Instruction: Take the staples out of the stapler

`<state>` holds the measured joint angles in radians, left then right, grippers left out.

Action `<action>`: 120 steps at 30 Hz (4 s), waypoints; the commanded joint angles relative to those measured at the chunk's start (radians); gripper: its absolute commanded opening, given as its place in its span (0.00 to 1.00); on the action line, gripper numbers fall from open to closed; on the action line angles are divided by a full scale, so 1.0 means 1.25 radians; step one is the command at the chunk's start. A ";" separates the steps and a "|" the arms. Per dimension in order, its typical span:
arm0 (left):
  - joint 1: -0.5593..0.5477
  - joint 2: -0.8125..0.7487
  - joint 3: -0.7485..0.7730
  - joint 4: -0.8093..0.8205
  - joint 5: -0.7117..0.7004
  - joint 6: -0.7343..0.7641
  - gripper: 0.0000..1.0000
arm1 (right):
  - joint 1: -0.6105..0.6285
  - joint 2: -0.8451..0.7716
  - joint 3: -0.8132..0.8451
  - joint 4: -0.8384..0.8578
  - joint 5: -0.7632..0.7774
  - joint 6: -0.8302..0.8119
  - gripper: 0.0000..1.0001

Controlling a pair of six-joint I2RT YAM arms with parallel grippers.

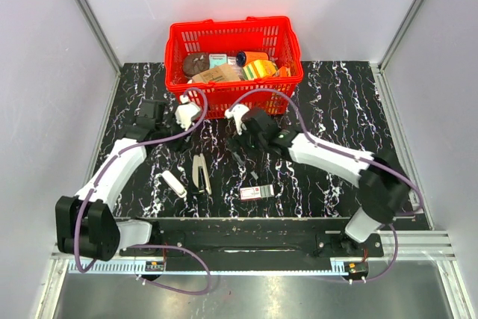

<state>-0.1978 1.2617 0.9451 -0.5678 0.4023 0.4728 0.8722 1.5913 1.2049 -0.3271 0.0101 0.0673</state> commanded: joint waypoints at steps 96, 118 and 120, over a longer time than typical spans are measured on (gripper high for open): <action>0.186 -0.117 -0.092 -0.045 0.131 0.039 0.49 | 0.134 -0.094 -0.279 -0.113 0.210 0.613 0.00; 0.188 -0.114 -0.092 -0.042 0.124 0.045 0.49 | 0.135 -0.040 -0.269 -0.093 0.224 0.588 0.06; 0.189 -0.115 -0.093 -0.043 0.125 0.044 0.49 | 0.134 -0.039 -0.267 -0.094 0.224 0.586 0.11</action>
<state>0.0311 1.1439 0.8272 -0.6556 0.5533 0.5156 1.0325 1.5372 0.8375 -0.4675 0.2478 0.8082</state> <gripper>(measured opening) 0.486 0.185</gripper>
